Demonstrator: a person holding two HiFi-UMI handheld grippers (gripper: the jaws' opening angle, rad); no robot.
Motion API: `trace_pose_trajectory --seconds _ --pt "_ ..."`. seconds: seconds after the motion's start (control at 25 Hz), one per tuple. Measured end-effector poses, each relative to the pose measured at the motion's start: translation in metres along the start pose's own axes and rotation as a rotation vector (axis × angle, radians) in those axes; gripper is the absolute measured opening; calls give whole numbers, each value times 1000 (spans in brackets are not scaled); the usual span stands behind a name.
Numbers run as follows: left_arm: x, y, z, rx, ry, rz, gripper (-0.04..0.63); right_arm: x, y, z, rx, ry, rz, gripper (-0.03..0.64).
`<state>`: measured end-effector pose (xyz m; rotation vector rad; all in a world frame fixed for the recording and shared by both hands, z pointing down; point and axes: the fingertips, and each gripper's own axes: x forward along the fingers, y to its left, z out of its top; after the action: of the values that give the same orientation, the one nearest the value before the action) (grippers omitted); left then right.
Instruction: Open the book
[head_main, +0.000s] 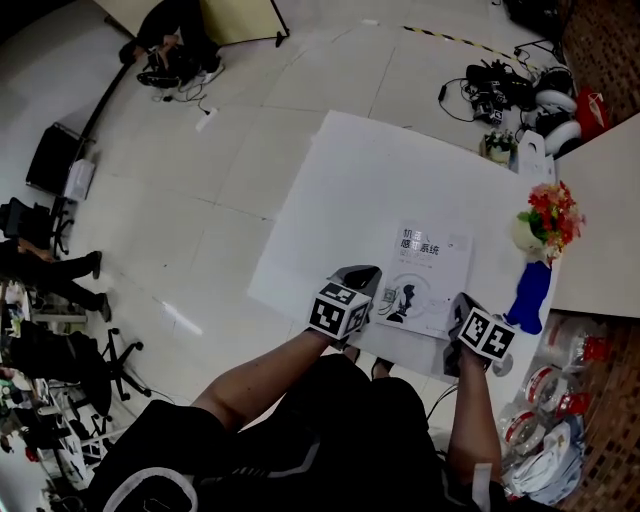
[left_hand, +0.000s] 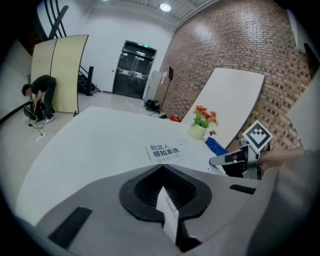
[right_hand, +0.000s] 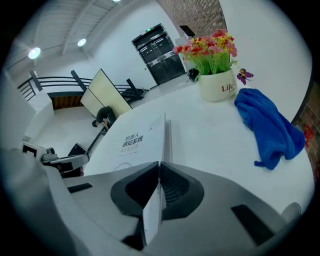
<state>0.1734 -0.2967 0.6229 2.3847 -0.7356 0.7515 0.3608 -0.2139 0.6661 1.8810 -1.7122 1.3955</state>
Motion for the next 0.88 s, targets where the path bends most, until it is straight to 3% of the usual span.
trace_pose_trajectory --seconds 0.2,0.44,0.68,0.88 --pt "-23 -3 11 -7 -64 28 -5 -25 33 16 3 -59 84 6" --pt "-59 12 29 0 -145 7 -5 -46 109 36 -52 -94 191 3" --pt "-109 60 47 -22 -231 -22 -5 -30 211 35 -160 -59 244 3" --pt "-144 103 51 -54 -291 -25 -5 11 288 17 -290 35 257 3"
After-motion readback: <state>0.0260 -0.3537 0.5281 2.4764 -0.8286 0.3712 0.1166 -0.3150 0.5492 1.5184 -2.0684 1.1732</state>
